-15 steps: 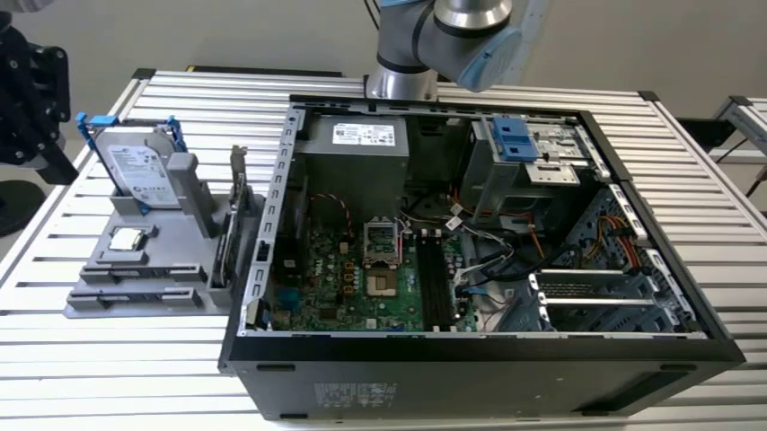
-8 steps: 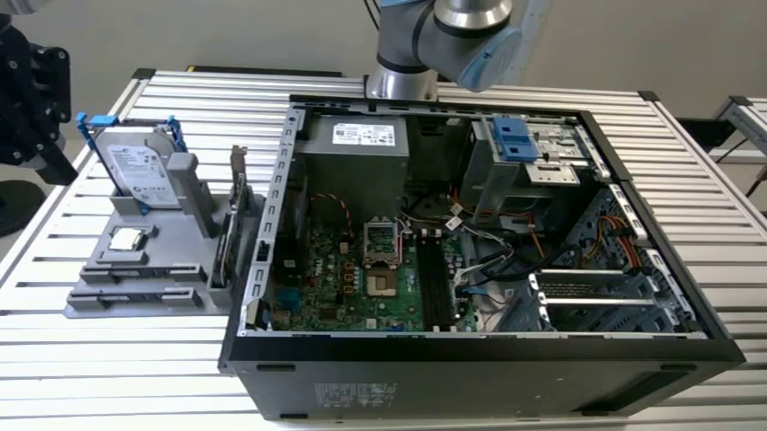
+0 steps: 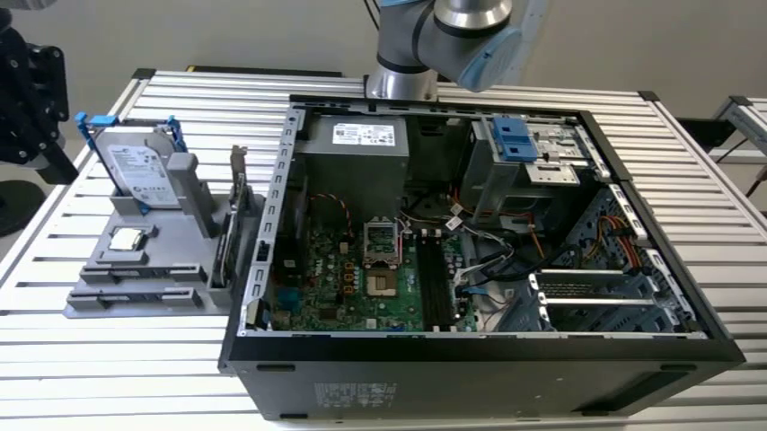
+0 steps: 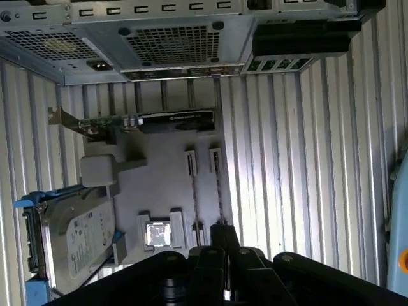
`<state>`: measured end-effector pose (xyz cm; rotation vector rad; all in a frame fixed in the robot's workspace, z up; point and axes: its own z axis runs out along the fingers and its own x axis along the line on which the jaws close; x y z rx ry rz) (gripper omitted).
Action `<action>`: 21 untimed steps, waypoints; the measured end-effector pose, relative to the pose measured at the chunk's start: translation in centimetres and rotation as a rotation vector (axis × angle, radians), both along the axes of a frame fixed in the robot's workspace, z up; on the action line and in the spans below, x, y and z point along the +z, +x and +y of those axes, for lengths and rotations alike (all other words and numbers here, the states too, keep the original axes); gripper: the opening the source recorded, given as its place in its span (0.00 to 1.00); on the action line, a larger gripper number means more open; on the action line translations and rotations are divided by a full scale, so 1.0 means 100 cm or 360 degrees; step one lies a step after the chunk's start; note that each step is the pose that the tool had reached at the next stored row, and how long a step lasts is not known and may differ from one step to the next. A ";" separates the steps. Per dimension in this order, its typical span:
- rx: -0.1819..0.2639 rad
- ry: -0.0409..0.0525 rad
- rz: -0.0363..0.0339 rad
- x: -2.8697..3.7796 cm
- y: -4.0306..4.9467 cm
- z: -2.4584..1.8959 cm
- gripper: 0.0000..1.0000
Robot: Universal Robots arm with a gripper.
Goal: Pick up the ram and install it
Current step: 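Pick up the ram and move it above insertion slot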
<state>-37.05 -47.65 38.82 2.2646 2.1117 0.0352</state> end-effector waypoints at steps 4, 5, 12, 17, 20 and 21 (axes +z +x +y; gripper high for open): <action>0.0067 0.0000 0.0000 -0.0003 0.0000 0.0000 0.00; 0.0080 0.0000 0.0000 -0.0003 0.0000 0.0000 0.00; 0.0113 0.0000 0.0000 -0.0004 0.0001 -0.0001 0.00; 0.0113 0.0000 0.0000 -0.0005 0.0000 0.0000 1.00; 0.0113 0.0000 0.0000 -0.0004 0.0000 0.0000 1.00; 0.0113 0.0000 0.0000 -0.0004 0.0000 0.0000 1.00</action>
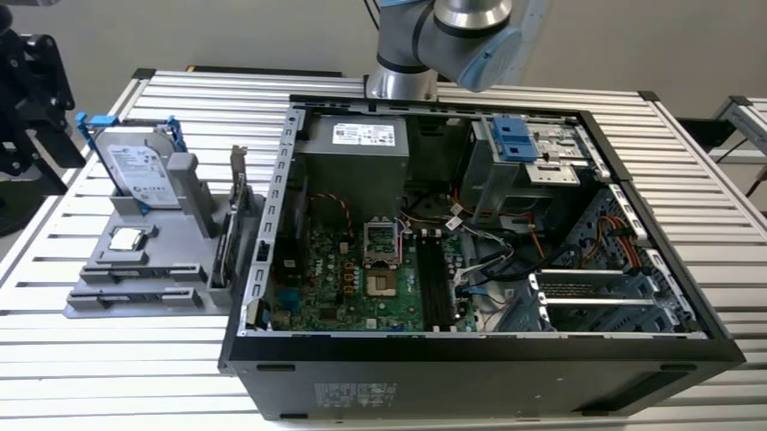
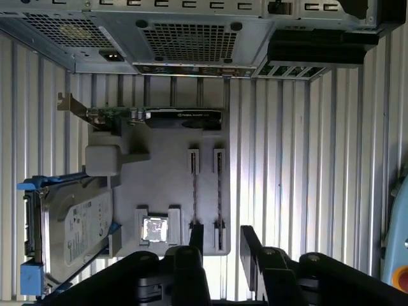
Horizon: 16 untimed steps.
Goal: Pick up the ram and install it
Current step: 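Pick up the ram and move it above insertion slot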
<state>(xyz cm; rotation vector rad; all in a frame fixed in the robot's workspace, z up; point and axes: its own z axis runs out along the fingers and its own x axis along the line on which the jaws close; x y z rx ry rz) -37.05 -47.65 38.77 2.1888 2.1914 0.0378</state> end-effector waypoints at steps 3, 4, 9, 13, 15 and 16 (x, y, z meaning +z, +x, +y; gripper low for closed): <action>0.0000 0.0000 0.0000 0.0000 0.0000 0.0000 1.00; 0.0000 0.0000 0.0000 0.0000 0.0000 0.0000 1.00; 0.0000 0.0000 0.0000 -0.0001 0.0000 0.0000 1.00; 0.0000 0.0000 0.0000 -0.0003 0.0000 0.0000 1.00; 0.0000 0.0000 0.0000 -0.0009 0.0000 0.0000 1.00; 0.0000 0.0000 0.0000 -0.0012 0.0000 0.0000 1.00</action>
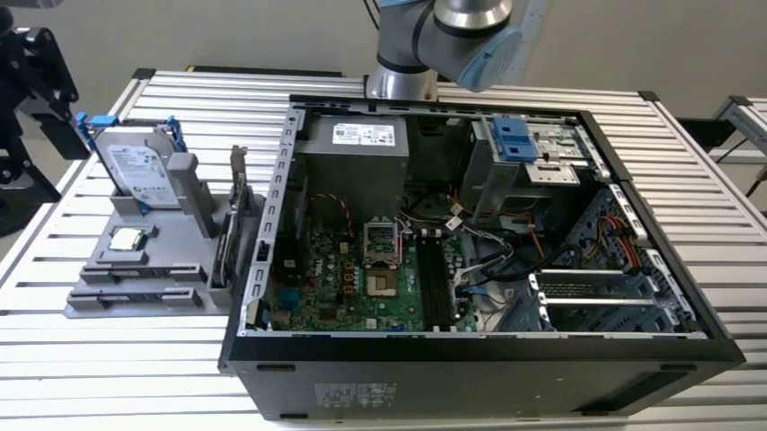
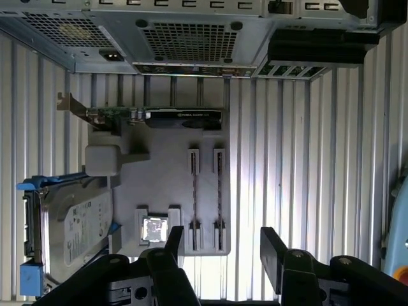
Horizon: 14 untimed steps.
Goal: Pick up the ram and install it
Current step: 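Pick up the ram and move it above insertion slot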
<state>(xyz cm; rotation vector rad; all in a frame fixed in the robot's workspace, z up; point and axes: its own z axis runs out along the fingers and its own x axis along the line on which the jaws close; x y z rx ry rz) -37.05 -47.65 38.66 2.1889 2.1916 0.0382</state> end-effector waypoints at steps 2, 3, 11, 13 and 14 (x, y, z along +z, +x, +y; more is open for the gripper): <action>0.0000 0.0000 0.0000 -0.0005 0.0000 0.0000 1.00; 0.0000 0.0000 0.0000 -0.0008 0.0000 0.0000 1.00; 0.0000 0.0000 0.0000 -0.0028 0.0000 0.0000 1.00; 0.0000 0.0000 0.0000 -0.0032 0.0000 0.0000 1.00; 0.0000 0.0000 0.0000 -0.0035 0.0000 0.0000 1.00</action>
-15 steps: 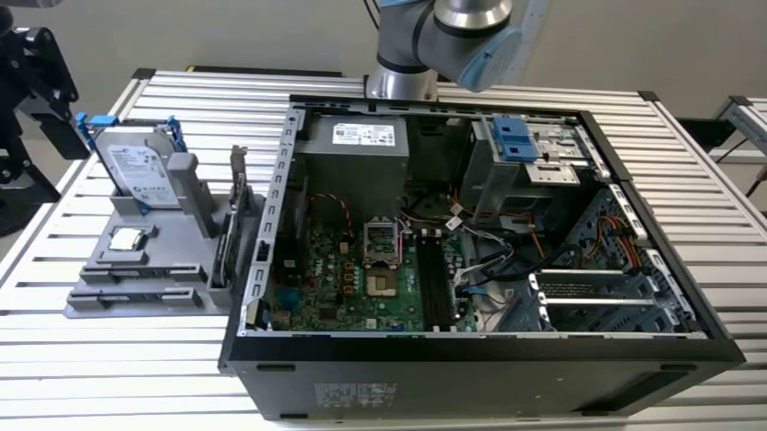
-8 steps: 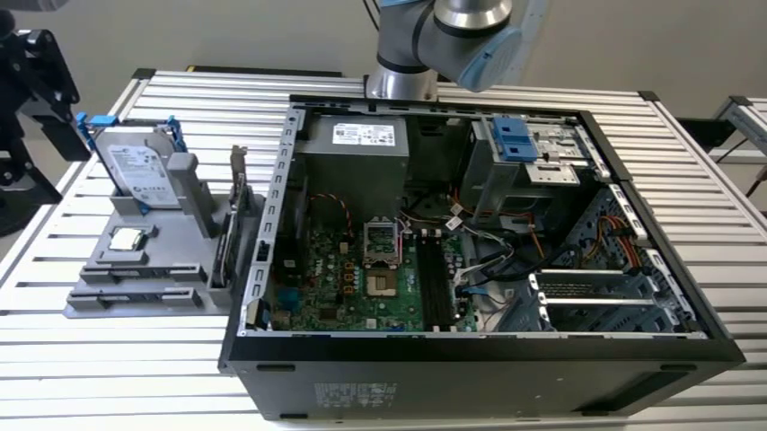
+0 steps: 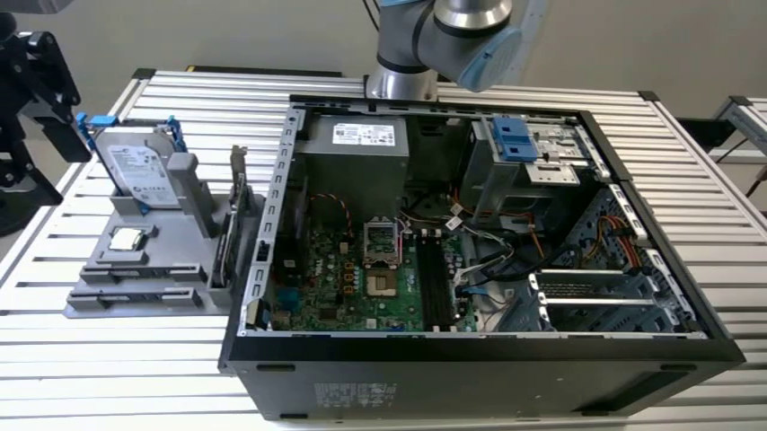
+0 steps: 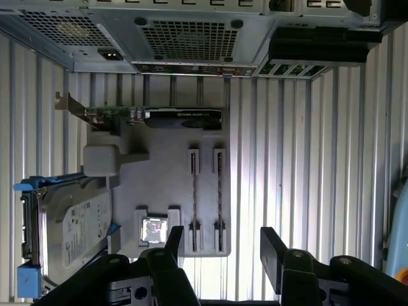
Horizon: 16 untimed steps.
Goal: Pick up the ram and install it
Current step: 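Pick up the ram and move it above insertion slot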
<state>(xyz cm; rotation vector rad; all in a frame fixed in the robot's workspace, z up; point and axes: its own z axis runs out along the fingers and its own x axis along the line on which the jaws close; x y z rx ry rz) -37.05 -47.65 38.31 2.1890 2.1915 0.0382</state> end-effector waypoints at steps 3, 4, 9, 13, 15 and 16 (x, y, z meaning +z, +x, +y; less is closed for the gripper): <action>0.0000 0.0000 0.0000 -0.0011 0.0000 0.0000 1.00; 0.0000 0.0000 0.0000 -0.0015 0.0000 0.0000 1.00; 0.0000 0.0000 0.0000 -0.0047 0.0001 0.0000 1.00; 0.0000 -0.0001 0.0003 -0.0078 0.0005 0.0000 1.00; 0.0000 -0.0002 0.0005 -0.0095 0.0006 0.0000 1.00; 0.0000 -0.0003 0.0005 -0.0104 0.0007 0.0000 1.00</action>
